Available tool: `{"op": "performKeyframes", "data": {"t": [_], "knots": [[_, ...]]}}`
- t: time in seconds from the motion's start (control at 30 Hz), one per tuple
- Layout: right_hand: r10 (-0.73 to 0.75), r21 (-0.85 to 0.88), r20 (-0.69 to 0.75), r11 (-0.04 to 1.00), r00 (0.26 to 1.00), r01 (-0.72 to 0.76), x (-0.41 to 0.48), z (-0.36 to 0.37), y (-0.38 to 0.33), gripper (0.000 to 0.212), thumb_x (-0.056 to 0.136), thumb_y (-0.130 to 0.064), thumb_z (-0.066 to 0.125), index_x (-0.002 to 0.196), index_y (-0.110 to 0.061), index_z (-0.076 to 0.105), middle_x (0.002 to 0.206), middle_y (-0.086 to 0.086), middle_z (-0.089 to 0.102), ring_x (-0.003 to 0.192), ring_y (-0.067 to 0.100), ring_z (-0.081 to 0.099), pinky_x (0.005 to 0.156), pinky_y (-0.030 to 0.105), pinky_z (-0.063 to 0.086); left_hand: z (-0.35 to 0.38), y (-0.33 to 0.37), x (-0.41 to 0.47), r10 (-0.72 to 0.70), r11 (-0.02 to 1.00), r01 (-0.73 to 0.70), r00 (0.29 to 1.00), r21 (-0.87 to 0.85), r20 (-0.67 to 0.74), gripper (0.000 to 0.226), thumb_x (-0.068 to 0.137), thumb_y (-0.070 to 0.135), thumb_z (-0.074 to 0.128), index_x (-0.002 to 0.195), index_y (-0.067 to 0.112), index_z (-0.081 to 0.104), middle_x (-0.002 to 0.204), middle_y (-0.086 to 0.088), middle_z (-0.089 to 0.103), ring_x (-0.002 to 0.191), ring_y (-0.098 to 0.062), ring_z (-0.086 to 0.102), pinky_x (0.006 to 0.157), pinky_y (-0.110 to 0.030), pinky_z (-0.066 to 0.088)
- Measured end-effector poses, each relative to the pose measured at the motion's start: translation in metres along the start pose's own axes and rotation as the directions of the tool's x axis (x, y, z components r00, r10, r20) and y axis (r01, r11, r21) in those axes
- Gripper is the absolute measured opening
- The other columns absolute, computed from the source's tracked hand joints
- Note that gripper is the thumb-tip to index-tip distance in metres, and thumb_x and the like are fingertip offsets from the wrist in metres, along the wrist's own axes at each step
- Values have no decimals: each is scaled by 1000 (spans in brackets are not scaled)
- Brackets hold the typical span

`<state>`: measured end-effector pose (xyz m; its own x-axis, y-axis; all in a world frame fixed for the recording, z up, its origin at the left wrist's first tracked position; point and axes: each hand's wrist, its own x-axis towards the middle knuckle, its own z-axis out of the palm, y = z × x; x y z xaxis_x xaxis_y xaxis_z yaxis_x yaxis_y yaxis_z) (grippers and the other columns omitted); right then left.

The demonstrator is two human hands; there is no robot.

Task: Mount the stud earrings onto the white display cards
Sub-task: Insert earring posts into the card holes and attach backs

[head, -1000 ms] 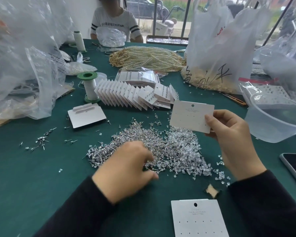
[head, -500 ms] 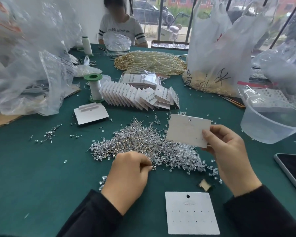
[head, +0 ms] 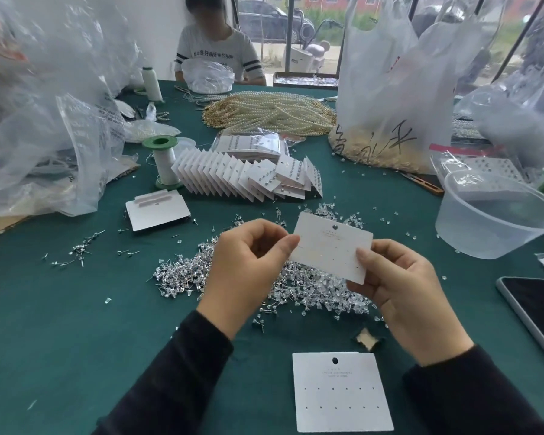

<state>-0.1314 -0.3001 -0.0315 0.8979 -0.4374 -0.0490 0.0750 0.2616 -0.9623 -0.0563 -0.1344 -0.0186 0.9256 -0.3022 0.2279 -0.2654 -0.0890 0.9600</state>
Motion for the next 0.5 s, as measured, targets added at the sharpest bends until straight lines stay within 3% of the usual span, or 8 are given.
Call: {"op": "performKeyframes", "data": {"t": [0.17,0.27,0.5], "knots": [[46,28,60,998,997,-47,-2,2,-1,10,78,-9,60,85,-3,61,79,10,71,64,17,67,51,23,52,10,-8,9,119,980,-95,984,174,-132,13,79,18,69,69,22,62,62,11,60,56,-1,52,55,-15,45],[37,30,75,999,997,-39,-3,4,-2,23,70,-15,62,88,-1,61,78,10,71,65,17,67,52,23,53,10,-12,8,186,950,-144,974,278,-131,7,78,15,70,73,17,66,66,10,61,61,-4,54,58,-14,45],[25,46,74,999,997,-28,-3,4,-3,24,69,-16,62,88,-1,61,78,9,71,65,17,67,52,23,53,11,-15,5,387,836,-312,919,452,-82,4,75,5,70,72,6,67,66,-1,62,58,-11,54,59,-14,43]]}}
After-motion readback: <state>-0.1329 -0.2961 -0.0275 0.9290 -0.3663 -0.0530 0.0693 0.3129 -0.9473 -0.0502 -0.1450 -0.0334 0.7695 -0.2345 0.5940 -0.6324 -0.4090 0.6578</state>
